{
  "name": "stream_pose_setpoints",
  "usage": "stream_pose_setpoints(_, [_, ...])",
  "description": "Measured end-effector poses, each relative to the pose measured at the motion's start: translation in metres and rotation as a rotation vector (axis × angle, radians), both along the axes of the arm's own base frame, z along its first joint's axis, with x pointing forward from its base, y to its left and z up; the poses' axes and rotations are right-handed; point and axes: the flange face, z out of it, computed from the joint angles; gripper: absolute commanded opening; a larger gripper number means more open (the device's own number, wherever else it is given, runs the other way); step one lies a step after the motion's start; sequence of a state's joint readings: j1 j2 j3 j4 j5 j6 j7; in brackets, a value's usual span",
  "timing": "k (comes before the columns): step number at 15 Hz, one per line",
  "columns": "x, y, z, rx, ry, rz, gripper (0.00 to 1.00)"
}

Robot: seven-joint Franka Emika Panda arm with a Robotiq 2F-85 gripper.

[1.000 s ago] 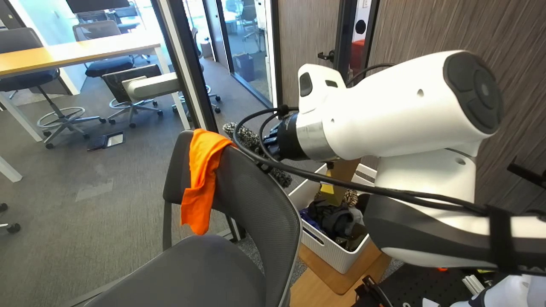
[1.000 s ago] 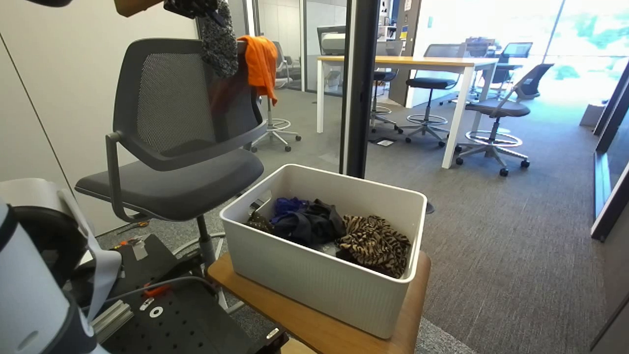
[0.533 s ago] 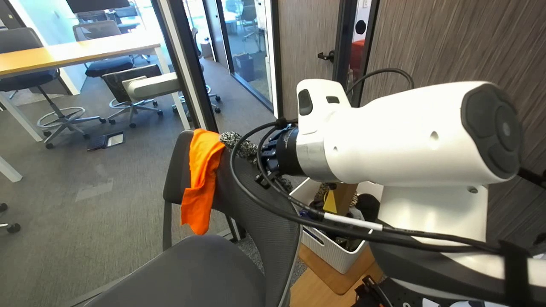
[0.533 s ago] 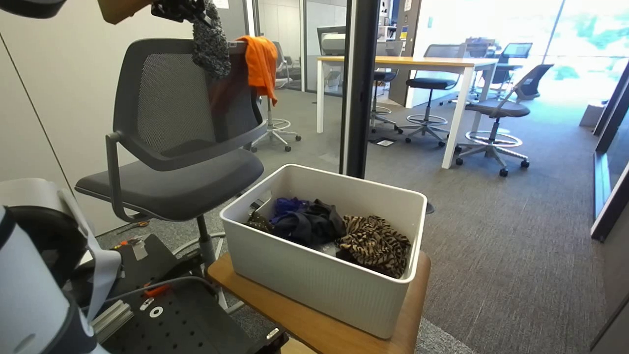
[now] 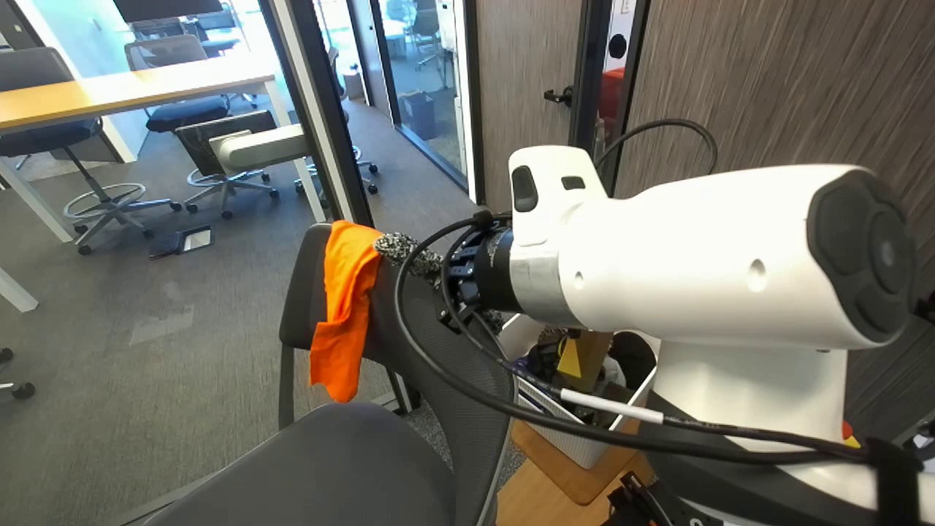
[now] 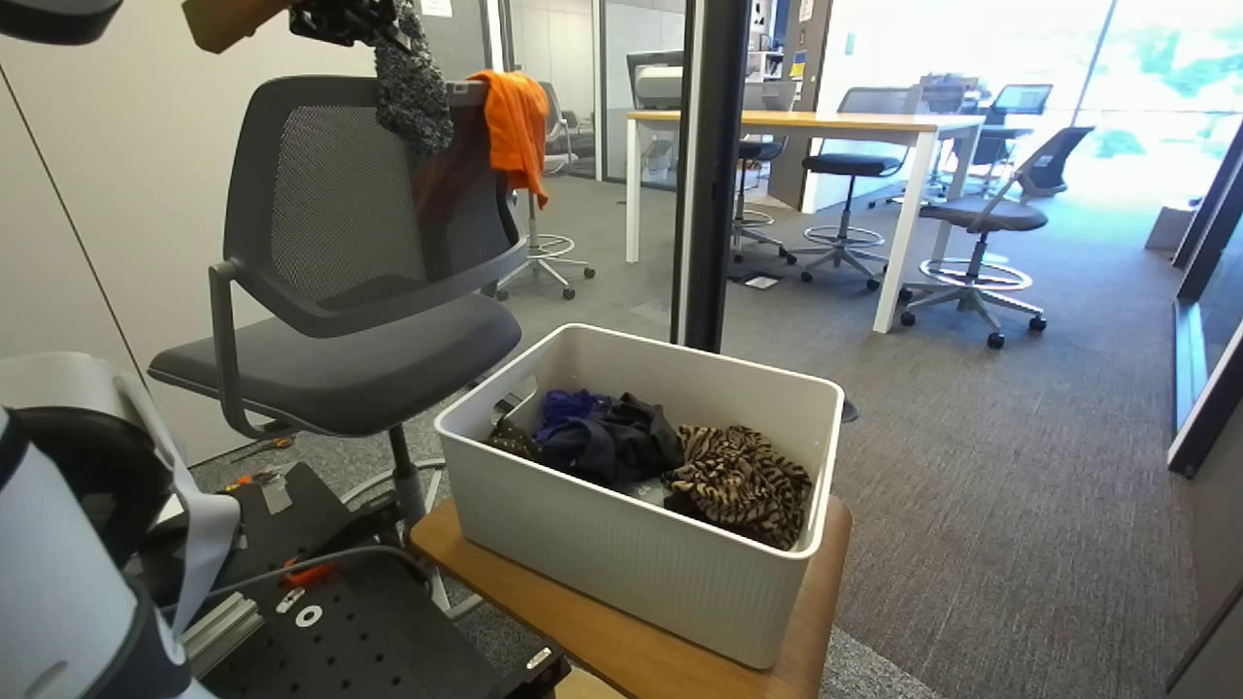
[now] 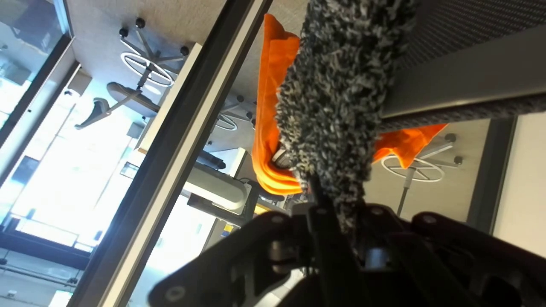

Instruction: Pick up the sock from the box and put it on the chair's headrest

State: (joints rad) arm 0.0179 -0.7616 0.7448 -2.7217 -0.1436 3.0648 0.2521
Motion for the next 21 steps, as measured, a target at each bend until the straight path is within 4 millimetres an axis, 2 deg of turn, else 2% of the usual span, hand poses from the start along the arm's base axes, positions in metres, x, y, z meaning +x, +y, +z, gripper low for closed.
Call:
stream_pose_setpoints(6, [0.0002, -0.0015, -0.0045, -0.011, 0.013, -0.009, 0.87])
stream_pose_setpoints(8, [0.0003, -0.0018, -0.0051, -0.013, 0.014, -0.01, 1.0])
stream_pose_setpoints(21, [-0.0001, -0.0024, -0.0074, -0.007, 0.035, -0.026, 1.0])
